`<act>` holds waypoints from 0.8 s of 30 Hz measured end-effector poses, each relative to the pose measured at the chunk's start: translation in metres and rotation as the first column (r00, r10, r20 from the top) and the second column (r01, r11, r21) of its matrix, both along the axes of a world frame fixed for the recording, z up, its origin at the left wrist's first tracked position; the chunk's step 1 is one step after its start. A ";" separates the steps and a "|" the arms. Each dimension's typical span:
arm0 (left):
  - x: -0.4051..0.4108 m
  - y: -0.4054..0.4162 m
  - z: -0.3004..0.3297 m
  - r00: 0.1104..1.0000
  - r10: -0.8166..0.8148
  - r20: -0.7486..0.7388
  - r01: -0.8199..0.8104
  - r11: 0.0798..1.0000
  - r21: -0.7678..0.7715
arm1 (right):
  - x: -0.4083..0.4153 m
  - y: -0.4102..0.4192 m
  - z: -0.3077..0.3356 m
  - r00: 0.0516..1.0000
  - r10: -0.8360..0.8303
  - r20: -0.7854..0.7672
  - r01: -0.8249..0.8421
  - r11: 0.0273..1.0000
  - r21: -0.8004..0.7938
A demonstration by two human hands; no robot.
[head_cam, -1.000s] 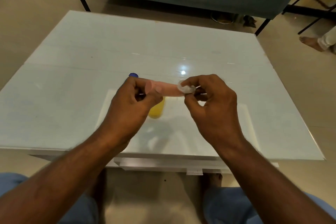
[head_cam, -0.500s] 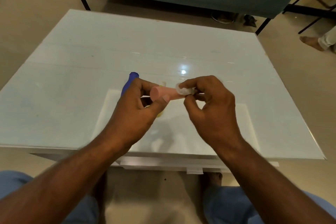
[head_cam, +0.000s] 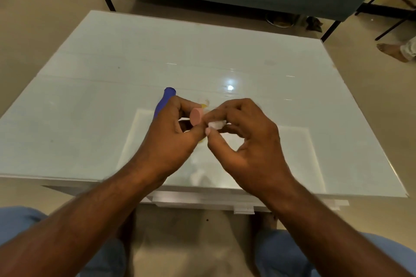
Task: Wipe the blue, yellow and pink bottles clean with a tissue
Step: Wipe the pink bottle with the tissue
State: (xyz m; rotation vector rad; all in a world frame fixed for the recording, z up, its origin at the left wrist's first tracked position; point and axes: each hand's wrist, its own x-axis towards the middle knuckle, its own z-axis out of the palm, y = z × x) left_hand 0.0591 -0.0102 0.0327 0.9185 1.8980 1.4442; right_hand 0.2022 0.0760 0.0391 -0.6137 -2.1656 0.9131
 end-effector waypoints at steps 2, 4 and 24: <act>0.001 0.000 0.000 1.000 0.007 -0.016 -0.007 1.000 0.005 | -0.002 0.007 -0.001 0.996 -0.082 0.019 0.083 0.996 -0.028; 0.000 0.001 0.001 0.999 0.021 -0.025 -0.021 1.000 0.007 | 0.000 0.023 0.000 0.970 -0.231 0.078 0.240 0.963 -0.125; 0.000 -0.001 0.003 0.999 0.048 -0.013 -0.048 0.998 0.034 | 0.000 0.007 0.004 0.995 -0.097 0.015 0.098 0.974 -0.203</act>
